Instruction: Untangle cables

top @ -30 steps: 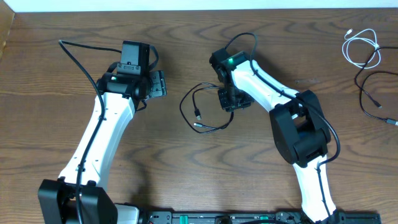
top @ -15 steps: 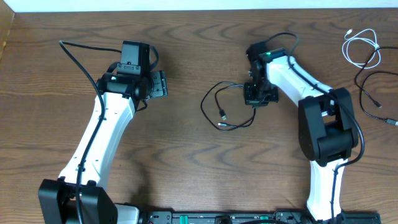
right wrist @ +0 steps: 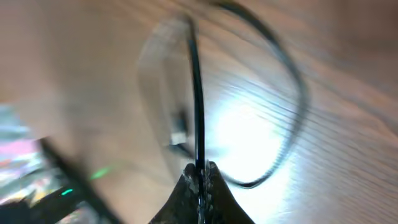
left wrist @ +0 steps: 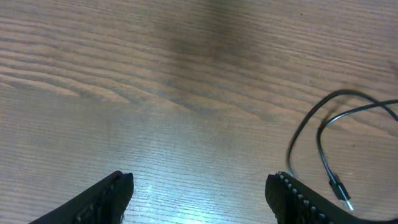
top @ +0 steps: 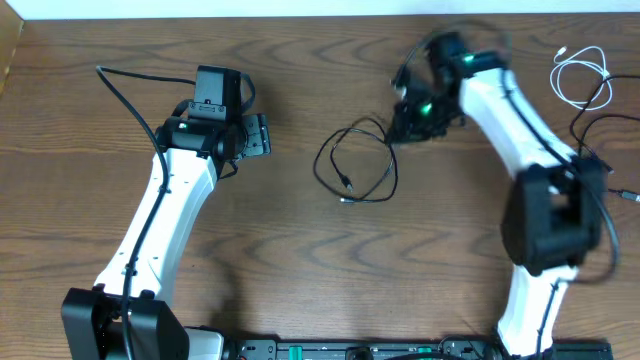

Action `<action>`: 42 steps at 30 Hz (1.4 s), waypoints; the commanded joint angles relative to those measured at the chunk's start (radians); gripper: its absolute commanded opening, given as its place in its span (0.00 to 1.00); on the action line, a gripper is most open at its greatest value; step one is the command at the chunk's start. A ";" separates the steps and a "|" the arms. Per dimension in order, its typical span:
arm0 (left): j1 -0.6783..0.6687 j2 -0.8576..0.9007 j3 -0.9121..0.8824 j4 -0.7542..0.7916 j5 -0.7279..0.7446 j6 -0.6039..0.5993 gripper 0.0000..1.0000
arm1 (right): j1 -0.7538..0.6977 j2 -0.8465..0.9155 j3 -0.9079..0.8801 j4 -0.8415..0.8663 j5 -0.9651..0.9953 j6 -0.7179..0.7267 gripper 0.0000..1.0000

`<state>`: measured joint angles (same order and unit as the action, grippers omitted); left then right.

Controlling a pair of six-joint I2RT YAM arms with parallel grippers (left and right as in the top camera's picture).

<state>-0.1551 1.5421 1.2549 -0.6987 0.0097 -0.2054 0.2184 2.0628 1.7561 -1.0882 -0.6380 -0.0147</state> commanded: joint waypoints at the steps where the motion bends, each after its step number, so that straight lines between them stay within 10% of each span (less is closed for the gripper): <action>1: 0.002 0.007 0.006 0.000 0.005 0.002 0.73 | -0.042 -0.137 0.034 -0.008 -0.222 -0.092 0.01; 6: 0.002 0.007 0.006 0.000 0.023 0.002 0.73 | -0.076 -0.215 0.034 -0.011 -0.255 -0.091 0.01; 16: -0.105 0.007 0.006 0.047 0.586 0.199 0.89 | -0.104 -0.234 0.034 -0.002 -0.259 0.003 0.01; 24: -0.252 0.068 0.006 0.120 0.573 0.272 0.89 | -0.144 -0.234 0.034 -0.009 0.024 0.196 0.01; 35: -0.389 0.315 0.006 0.349 0.177 -0.169 0.90 | -0.164 -0.234 0.032 -0.049 0.169 0.212 0.15; 42: -0.485 0.391 0.006 0.396 -0.116 -0.238 0.89 | -0.164 -0.234 0.031 -0.065 0.199 0.208 0.17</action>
<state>-0.6090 1.9053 1.2549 -0.3229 0.1101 -0.3836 0.0551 1.8465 1.7794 -1.1488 -0.4591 0.1867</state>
